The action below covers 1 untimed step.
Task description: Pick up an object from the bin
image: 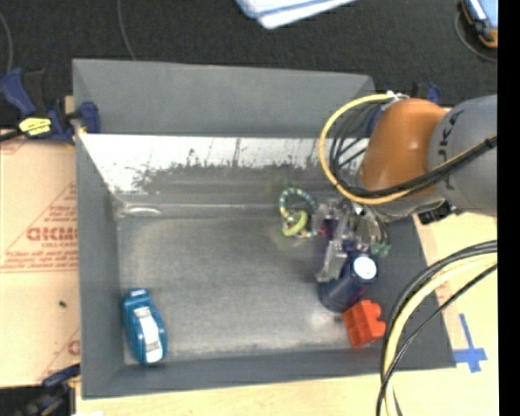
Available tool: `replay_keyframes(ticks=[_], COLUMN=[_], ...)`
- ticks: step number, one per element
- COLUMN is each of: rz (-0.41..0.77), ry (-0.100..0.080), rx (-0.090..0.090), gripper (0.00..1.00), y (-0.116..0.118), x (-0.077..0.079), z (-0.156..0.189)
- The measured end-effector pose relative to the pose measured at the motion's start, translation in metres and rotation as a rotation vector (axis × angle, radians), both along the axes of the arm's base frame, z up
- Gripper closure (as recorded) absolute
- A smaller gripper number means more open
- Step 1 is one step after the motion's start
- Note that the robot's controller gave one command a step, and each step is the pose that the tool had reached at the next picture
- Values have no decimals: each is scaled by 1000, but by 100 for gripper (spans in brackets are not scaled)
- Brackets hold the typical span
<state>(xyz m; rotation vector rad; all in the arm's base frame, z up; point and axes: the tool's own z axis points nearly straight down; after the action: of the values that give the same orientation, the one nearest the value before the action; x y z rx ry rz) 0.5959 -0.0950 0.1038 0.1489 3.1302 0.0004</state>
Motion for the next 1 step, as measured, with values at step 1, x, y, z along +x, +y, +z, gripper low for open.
replay_keyframes(ticks=[1], rz=[-79], ry=[5], rx=[0], gripper=[0], y=[-8], x=[7], z=[-5])
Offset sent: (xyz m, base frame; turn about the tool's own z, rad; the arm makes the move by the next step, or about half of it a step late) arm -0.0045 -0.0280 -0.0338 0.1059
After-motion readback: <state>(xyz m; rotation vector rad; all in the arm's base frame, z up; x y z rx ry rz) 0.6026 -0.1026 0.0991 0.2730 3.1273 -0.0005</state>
